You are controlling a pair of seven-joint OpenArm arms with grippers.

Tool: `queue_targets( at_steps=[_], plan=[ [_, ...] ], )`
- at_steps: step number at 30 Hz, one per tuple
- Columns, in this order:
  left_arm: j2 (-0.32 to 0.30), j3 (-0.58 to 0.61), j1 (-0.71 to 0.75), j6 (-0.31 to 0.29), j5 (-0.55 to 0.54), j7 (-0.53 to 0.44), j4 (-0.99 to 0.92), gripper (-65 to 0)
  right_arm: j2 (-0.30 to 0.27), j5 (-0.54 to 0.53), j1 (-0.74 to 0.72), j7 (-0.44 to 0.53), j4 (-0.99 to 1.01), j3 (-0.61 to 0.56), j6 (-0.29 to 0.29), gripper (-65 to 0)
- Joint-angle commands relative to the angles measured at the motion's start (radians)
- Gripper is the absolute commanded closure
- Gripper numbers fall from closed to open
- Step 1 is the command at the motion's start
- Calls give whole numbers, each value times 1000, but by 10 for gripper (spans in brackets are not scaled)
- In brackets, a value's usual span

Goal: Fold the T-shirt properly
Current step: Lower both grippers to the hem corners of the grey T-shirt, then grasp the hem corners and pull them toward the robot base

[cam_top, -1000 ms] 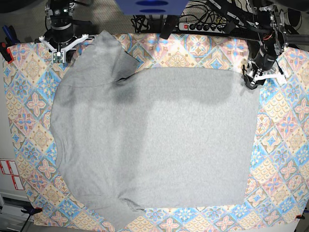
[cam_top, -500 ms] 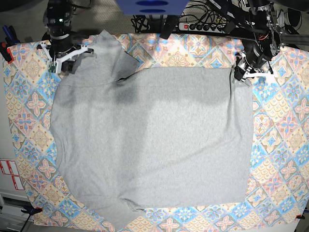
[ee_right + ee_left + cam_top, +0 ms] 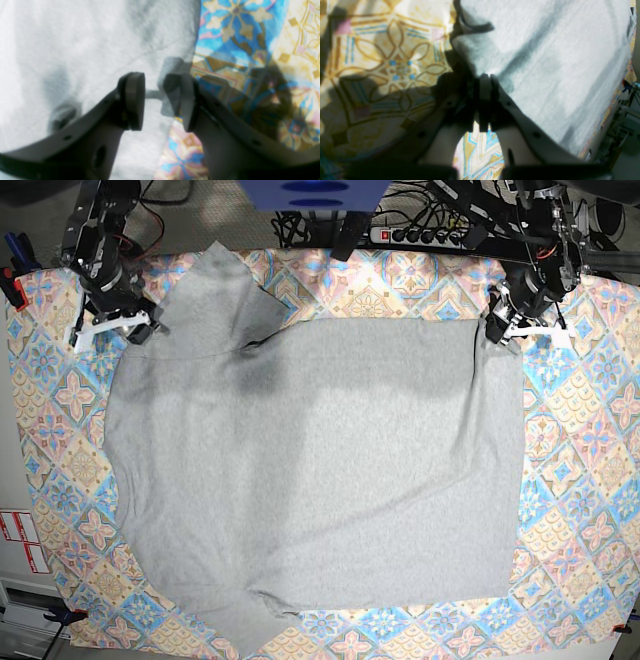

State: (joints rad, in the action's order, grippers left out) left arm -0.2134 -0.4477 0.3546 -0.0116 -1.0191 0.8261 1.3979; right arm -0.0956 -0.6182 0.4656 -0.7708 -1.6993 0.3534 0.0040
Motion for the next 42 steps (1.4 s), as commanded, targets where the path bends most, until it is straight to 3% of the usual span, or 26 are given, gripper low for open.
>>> queue_targets(
  at_steps=[1,11,27,29,33,36,42],
  plan=[
    [-11,-4,5,8,12,8,10,0,-8,-9,2,12,2,2,8,-237],
    [-11,-3,5,8,12,8,10,0,-6,-10,-23,10,117,-9,8,-237],
    [-11,-1,5,8,12,8,10,0,-5,-12,-61,10,132,-204,8,-230],
    [-11,-1,5,8,12,8,10,0,-5,-15,-58,10,124,-204,8,-187],
    [-16,-1,34,6,12,9,10,0,-8,-118,-57,15,127,-201,8,0],
    [-19,-4,67,6,19,8,31,0,-39,-148,-17,18,126,-169,8,-4],
    [-45,0,176,6,21,8,163,0,-42,-148,72,10,126,-37,8,-1]
  ],
)
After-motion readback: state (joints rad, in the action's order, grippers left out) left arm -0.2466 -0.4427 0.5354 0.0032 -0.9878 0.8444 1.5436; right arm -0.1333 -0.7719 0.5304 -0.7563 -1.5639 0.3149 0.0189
